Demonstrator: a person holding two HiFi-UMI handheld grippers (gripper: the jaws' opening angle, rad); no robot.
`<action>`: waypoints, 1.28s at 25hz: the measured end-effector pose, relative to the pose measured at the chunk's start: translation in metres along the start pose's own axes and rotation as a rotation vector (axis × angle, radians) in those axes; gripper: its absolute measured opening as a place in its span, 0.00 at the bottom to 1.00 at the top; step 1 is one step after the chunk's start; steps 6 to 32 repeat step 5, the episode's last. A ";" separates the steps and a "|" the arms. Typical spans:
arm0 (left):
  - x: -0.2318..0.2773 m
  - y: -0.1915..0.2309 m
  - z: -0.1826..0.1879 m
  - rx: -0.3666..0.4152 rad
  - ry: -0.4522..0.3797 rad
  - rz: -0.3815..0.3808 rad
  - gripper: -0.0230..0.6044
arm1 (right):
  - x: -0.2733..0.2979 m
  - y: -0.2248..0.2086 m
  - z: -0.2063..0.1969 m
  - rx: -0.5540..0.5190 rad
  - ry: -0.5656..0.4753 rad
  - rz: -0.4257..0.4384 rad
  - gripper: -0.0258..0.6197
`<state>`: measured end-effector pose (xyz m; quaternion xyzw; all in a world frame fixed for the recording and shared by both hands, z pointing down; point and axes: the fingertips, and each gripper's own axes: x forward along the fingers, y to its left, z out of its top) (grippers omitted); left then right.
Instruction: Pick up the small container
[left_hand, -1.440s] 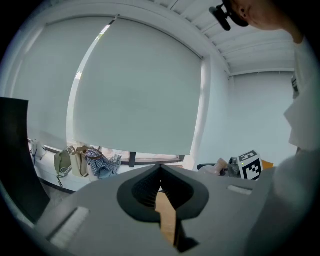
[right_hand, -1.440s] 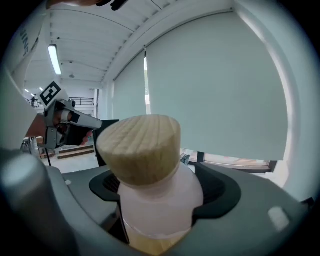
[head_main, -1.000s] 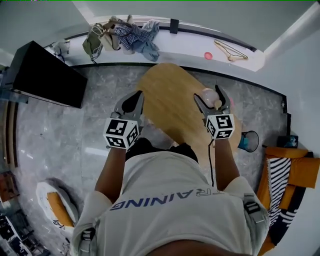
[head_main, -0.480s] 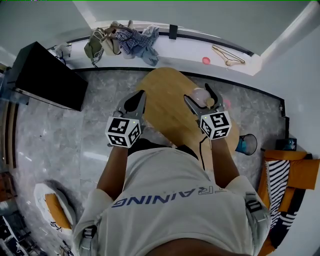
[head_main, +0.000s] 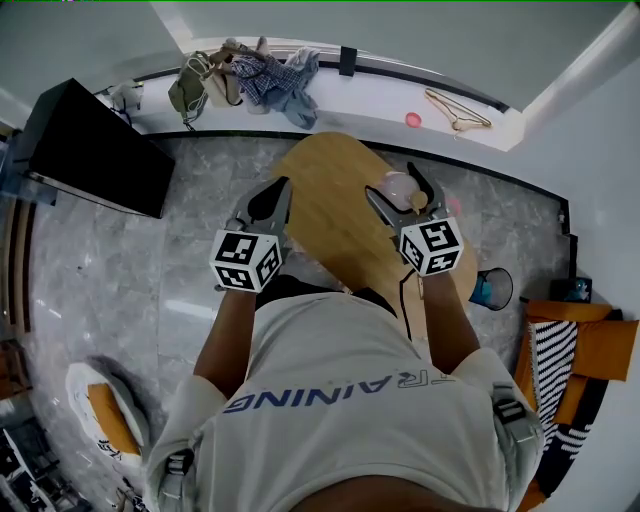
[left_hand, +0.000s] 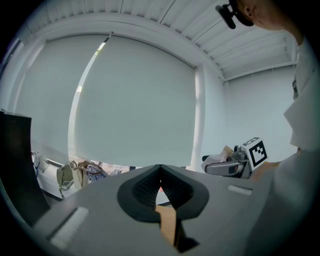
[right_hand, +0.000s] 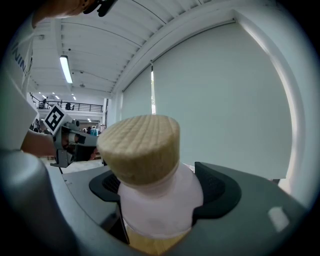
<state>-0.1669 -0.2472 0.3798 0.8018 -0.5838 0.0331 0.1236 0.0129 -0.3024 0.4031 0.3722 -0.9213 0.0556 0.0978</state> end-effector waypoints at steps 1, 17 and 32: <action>0.000 0.000 0.000 -0.001 0.000 0.000 0.04 | 0.000 0.000 0.000 0.001 0.000 0.001 0.71; 0.002 -0.004 -0.002 -0.001 0.002 -0.006 0.04 | -0.001 -0.002 0.000 0.008 -0.001 0.002 0.71; 0.002 -0.004 -0.002 -0.001 0.002 -0.006 0.04 | -0.001 -0.002 0.000 0.008 -0.001 0.002 0.71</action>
